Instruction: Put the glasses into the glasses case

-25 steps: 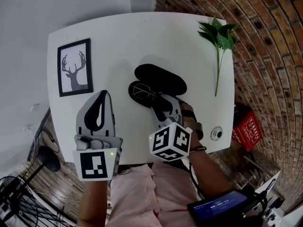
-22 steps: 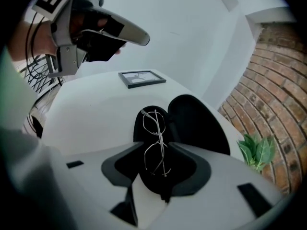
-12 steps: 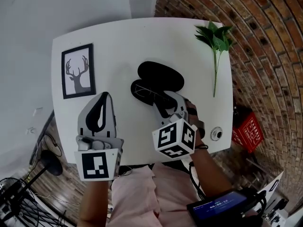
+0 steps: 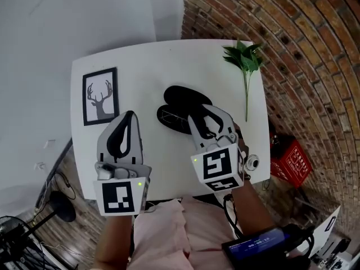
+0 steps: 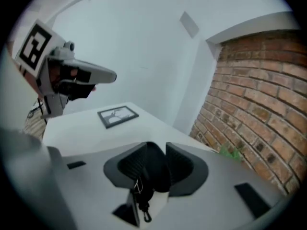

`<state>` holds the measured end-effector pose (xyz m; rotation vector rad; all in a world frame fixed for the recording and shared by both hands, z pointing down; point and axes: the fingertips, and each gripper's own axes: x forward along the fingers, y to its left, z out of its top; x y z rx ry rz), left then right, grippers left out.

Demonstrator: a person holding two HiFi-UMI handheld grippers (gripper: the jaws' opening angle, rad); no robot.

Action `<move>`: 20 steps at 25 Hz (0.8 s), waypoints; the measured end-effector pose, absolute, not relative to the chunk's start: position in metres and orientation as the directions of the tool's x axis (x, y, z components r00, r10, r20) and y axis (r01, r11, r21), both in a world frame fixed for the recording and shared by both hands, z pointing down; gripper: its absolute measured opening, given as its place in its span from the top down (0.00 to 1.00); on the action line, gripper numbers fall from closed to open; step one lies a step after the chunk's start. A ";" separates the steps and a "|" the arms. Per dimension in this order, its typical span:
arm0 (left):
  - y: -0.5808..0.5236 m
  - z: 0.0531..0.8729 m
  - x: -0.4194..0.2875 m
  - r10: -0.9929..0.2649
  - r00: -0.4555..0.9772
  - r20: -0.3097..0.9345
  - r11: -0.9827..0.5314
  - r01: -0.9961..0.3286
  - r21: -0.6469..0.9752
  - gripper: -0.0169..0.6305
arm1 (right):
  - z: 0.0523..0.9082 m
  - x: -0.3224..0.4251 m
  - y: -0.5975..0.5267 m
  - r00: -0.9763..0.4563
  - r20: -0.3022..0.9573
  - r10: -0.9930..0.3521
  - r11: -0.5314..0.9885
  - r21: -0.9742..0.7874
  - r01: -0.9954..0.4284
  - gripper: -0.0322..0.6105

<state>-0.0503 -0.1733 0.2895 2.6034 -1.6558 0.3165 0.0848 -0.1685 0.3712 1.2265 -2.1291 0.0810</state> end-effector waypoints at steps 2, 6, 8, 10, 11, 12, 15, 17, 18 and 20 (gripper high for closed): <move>-0.173 0.268 -0.050 -0.902 0.404 0.152 -0.419 -0.904 -0.083 0.97 | 0.333 0.085 -0.173 -0.353 0.478 -0.804 0.507 0.242 -0.827 0.77; -0.168 0.221 -0.052 -0.920 0.389 0.055 -0.392 -0.915 -0.097 0.97 | 0.258 0.084 -0.169 -0.354 0.274 -0.894 0.420 0.235 -0.877 0.93; -0.163 0.196 -0.053 -0.922 0.388 -0.005 -0.384 -0.915 -0.126 0.97 | 0.232 0.081 -0.164 -0.353 0.209 -0.912 0.396 0.227 -0.890 0.94; -0.158 0.179 -0.054 -0.921 0.387 -0.043 -0.378 -0.915 -0.140 0.97 | 0.214 0.080 -0.158 -0.352 0.165 -0.921 0.381 0.198 -0.903 0.94; -0.155 0.174 -0.054 -0.920 0.388 -0.050 -0.379 -0.915 -0.138 0.97 | 0.207 0.079 -0.155 -0.352 0.149 -0.924 0.376 0.180 -0.909 0.94; -0.152 0.170 -0.054 -0.919 0.391 -0.055 -0.381 -0.915 -0.134 0.97 | 0.203 0.079 -0.152 -0.354 0.136 -0.925 0.373 0.163 -0.913 0.94; -0.146 0.167 -0.055 -0.915 0.397 -0.070 -0.387 -0.913 -0.130 0.97 | 0.198 0.076 -0.142 -0.359 0.117 -0.926 0.373 0.133 -0.918 0.94; -0.141 0.167 -0.055 -0.912 0.403 -0.080 -0.391 -0.911 -0.128 0.97 | 0.198 0.074 -0.134 -0.356 0.114 -0.928 0.369 0.133 -0.920 0.94; -0.139 0.167 -0.055 -0.910 0.405 -0.084 -0.393 -0.910 -0.131 0.97 | 0.198 0.073 -0.131 -0.355 0.114 -0.928 0.368 0.134 -0.920 0.94; -0.136 0.167 -0.056 -0.907 0.412 -0.086 -0.399 -0.907 -0.134 0.97 | 0.198 0.070 -0.125 -0.355 0.112 -0.928 0.368 0.139 -0.919 0.95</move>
